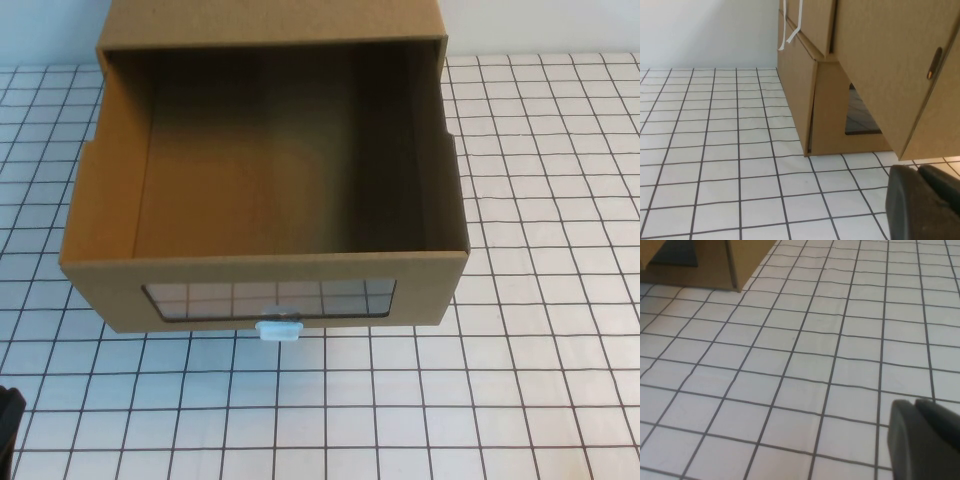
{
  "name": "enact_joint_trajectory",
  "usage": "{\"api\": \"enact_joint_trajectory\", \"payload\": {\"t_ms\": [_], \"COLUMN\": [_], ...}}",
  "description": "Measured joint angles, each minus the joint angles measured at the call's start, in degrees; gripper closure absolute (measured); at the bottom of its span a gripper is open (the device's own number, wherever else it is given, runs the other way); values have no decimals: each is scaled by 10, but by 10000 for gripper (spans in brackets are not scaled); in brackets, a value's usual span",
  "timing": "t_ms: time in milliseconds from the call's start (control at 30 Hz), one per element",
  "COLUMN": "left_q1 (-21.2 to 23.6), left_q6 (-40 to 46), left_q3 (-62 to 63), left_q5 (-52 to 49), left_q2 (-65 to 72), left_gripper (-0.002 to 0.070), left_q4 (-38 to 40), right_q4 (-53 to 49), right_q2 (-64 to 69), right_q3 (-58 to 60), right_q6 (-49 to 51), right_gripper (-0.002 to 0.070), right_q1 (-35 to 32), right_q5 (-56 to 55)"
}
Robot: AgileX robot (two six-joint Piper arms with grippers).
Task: Open the shoe box
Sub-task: 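Pull the top drawer of the cardboard box fully open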
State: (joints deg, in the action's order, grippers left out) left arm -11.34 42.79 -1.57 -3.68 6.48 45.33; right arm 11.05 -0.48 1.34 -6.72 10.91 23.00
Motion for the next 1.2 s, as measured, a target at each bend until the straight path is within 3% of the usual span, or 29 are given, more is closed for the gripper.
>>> {"api": "enact_joint_trajectory", "payload": {"t_ms": [300, 400, 567, 700, 933, 1200], "left_q1": [0, 0, 34, 61, 63, 63], "left_q6": [1, -37, -207, -302, -359, -369], "left_q3": [0, 0, 0, 0, 0, 0], "left_q5": [12, 33, 15, -37, -176, -186], "left_q2": [0, -3, -52, -70, -70, -70], "left_gripper": [677, 677, 677, 677, 677, 677], "left_q4": [-21, -127, -363, -459, -495, -497], "right_q4": [0, 0, 1, 1, 1, 1], "right_q2": [0, 0, 0, 0, -1, -1], "right_q3": [0, 0, 0, 0, 0, 0], "right_q6": [0, 0, 0, 0, 0, 0], "right_gripper": [689, 689, 689, 689, 689, 689], "right_q1": [0, 0, 0, 0, 0, 0], "right_q5": [0, 0, 0, 1, 3, 3]}}
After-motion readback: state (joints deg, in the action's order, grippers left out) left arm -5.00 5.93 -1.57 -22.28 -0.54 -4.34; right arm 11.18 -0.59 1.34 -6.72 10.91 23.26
